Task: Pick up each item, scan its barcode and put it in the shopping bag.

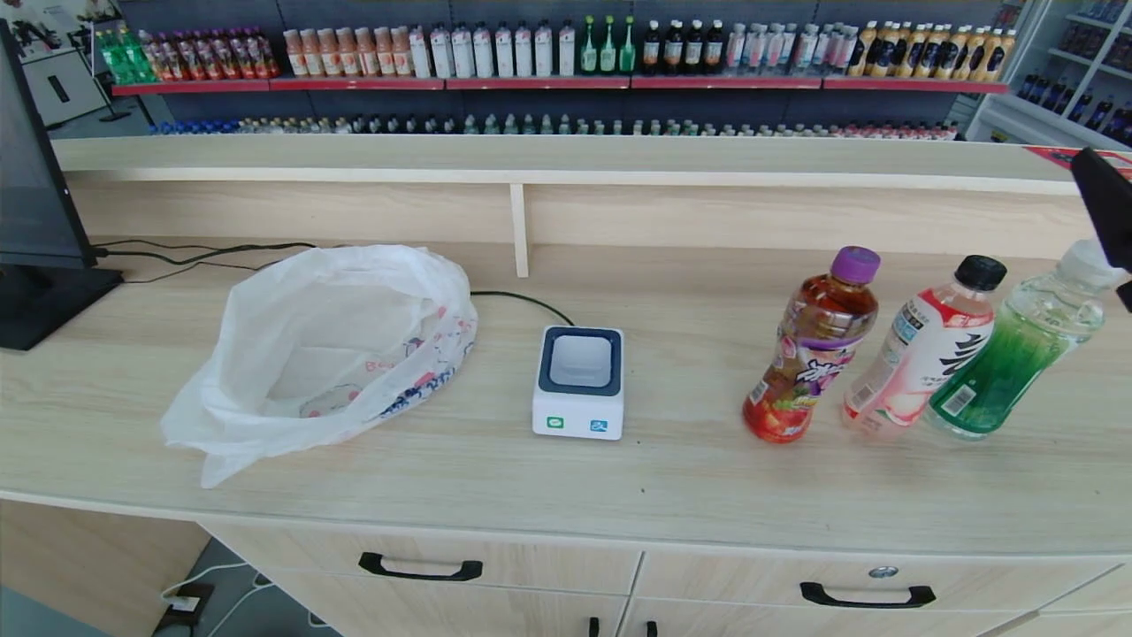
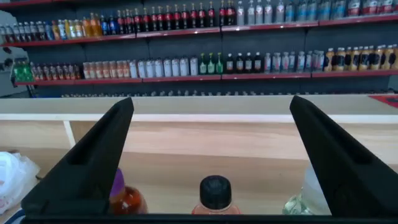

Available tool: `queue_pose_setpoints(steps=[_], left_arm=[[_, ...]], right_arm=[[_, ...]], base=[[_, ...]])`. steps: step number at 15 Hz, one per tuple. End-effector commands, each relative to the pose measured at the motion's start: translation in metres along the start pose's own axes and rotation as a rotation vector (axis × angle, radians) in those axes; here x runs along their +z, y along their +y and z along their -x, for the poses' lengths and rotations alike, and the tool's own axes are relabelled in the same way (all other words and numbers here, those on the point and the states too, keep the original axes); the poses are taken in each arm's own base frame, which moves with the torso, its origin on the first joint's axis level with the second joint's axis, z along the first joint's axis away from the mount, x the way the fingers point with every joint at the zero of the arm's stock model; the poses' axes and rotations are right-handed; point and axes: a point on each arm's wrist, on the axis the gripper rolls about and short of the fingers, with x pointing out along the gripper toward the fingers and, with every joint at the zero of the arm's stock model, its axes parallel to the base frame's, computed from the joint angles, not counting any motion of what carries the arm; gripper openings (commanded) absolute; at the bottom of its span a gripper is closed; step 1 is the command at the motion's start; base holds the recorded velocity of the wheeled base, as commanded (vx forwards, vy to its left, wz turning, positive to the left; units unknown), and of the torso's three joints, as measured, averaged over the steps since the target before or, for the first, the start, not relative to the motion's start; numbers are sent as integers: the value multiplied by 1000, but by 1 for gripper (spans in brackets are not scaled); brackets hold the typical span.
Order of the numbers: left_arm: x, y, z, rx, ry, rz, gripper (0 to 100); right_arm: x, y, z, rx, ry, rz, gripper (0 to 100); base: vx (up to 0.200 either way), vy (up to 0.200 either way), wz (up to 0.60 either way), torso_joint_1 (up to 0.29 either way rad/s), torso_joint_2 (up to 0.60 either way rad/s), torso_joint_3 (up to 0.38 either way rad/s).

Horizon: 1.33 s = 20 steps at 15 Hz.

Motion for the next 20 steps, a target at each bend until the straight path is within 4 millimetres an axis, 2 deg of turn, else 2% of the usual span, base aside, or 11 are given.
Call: queue_pose_setpoints(steps=[1, 3, 5, 8, 12, 15, 20], left_arm=[[0, 0, 0, 0, 0, -1, 100], [0, 0, 0, 0, 0, 0, 100], [0, 0, 0, 2, 0, 0, 100], [0, 0, 0, 0, 0, 0, 100], [0, 0, 0, 0, 0, 0, 100], [0, 0, 0, 0, 0, 0, 100], [0, 0, 0, 0, 0, 0, 100]], right_arm=[[-36, 3, -2, 15, 136, -7, 100], [-38, 6, 0, 30, 149, -5, 100], [-37, 12, -8, 52, 126, 22, 100], [-39, 29, -10, 91, 129, -5, 100], [-43, 34, -10, 99, 143, -12, 100], [-44, 39, -18, 112, 130, -39, 100], [-59, 56, -24, 117, 171, -72, 100]], base=[[0, 0, 0, 0, 0, 0], [0, 0, 0, 0, 0, 0], [0, 0, 0, 0, 0, 0], [0, 0, 0, 0, 0, 0], [0, 0, 0, 0, 0, 0], [0, 0, 0, 0, 0, 0], [0, 0, 0, 0, 0, 0]])
